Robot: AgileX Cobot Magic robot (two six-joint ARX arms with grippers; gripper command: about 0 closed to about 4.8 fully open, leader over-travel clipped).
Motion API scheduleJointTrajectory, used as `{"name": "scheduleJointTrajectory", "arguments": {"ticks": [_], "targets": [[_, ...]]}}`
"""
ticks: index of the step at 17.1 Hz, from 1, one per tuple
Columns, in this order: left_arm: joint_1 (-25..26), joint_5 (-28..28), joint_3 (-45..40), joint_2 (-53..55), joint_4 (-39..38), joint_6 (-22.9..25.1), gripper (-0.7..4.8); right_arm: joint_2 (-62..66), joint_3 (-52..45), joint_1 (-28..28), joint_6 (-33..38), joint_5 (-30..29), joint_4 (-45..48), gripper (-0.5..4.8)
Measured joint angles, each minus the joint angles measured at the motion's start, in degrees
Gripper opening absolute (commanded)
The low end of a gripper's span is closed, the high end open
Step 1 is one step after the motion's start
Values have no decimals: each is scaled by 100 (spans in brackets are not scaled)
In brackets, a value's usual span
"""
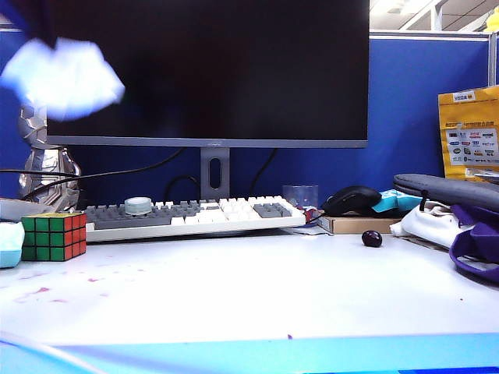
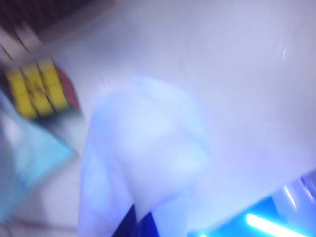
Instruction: Use the wet wipes on the table to wipe the cherry juice off the table, then put the wipes back on the table.
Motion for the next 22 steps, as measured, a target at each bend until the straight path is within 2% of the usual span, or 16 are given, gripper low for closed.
{"name": "scheduleJointTrajectory", "arguments": {"ticks": [3,5,6,9,18,22], "targets": [[22,-31,-1051,-28,538,-50,-5,0,0,0,0,0,0,0],[11,-48,-1620,-26,1222,-179,-5,0,0,0,0,0,0,0],[13,-208,-2074,-24,1899,-264,-5,0,0,0,0,0,0,0],[13,-629,-2350,251,2520,-278,-5,0,0,0,0,0,0,0],[17,-1047,-2402,2052,2441,-258,-5,0,0,0,0,0,0,0],[0,-1357,-2323,2232,2288,-258,-5,0,0,0,0,0,0,0]]}}
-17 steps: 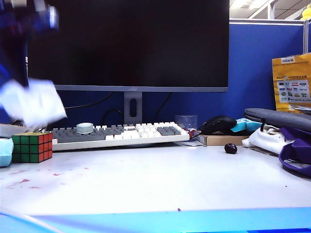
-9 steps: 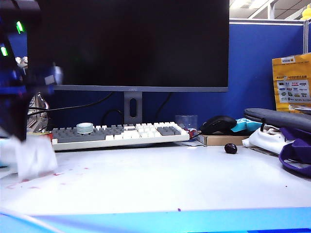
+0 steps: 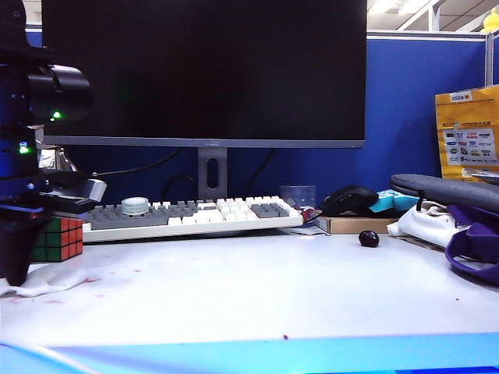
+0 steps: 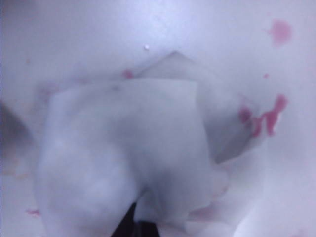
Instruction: Use the wet wipes on the table to wipe the cherry juice off the table, then put the wipes back on the table.
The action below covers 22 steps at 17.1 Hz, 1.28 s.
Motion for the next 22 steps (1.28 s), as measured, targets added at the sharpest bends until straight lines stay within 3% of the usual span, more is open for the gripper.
{"name": "scheduleJointTrajectory", "arguments": {"ticks": [5,8,10,13,18,21,22], "targets": [[131,-1252,-271,-46,-654,-155,-5,0,0,0,0,0,0,0],[452,-1427,-348,-46,-1139,-192,-5,0,0,0,0,0,0,-1],[621,-1519,-452,42,-2041,-101,-5,0,0,0,0,0,0,0],[680,-1388,-452,46,-2052,-7,-5,0,0,0,0,0,0,0],[710,-273,-396,-66,-1888,33,-5,0,0,0,0,0,0,0],[726,1685,-236,-92,-1517,24,-5,0,0,0,0,0,0,0],[684,2608,-219,0,-758,20,-5,0,0,0,0,0,0,0]]}}
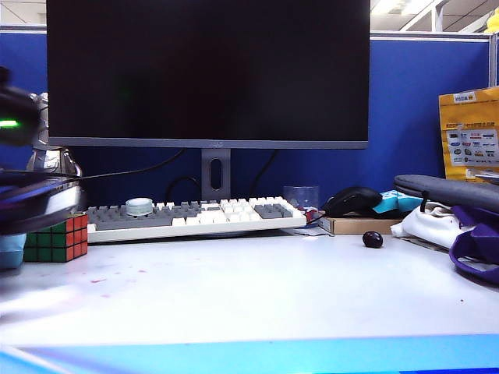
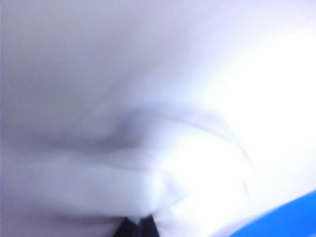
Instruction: Use the wet wipes on the table to wipe the cherry juice off the table, then put the wipes back on the table.
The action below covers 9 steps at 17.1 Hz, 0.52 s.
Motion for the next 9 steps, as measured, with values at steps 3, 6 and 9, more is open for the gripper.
{"name": "scheduleJointTrajectory", "arguments": {"ticks": [3,6,9], "targets": [[-11,20,114,94,927,-387,-5,0,0,0,0,-2,0,0],[-39,-1351,205,22,839,-273,-5,0,0,0,0,0,0,0],[-37,-2796,227,4,579,7,-5,0,0,0,0,0,0,-1]]}}
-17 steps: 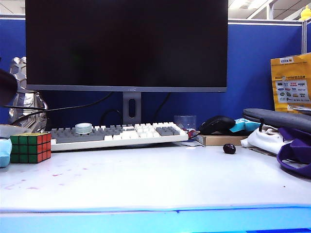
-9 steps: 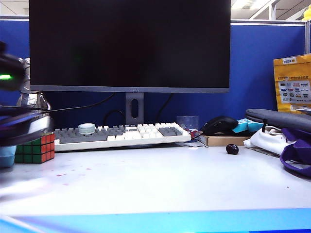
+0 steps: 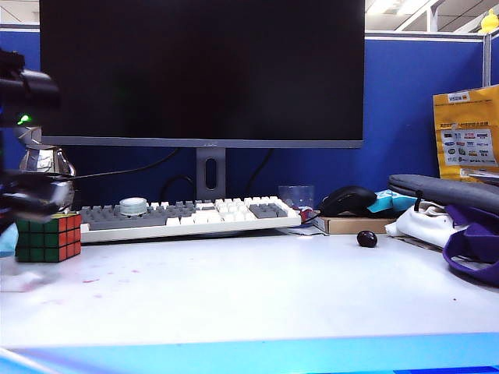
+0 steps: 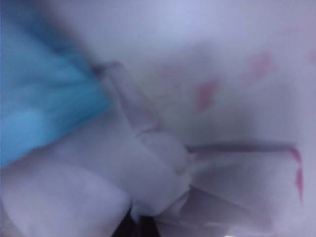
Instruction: Use the wet wipes on the table to wipe the cherry juice off the table, then put the wipes back on the table.
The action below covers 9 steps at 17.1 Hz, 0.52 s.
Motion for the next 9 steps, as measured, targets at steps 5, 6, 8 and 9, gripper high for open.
{"name": "scheduleJointTrajectory", "arguments": {"ticks": [5,6,8,9], "targets": [[31,2634,-39,66,133,90,-5,0,0,0,0,-2,0,0],[4,3165,-85,105,48,105,-5,0,0,4,0,-4,0,0],[24,3923,-144,181,-332,160,-5,0,0,2,0,-2,0,0],[-98,3943,-153,195,-350,149,-5,0,0,2,0,-2,0,0]]}}
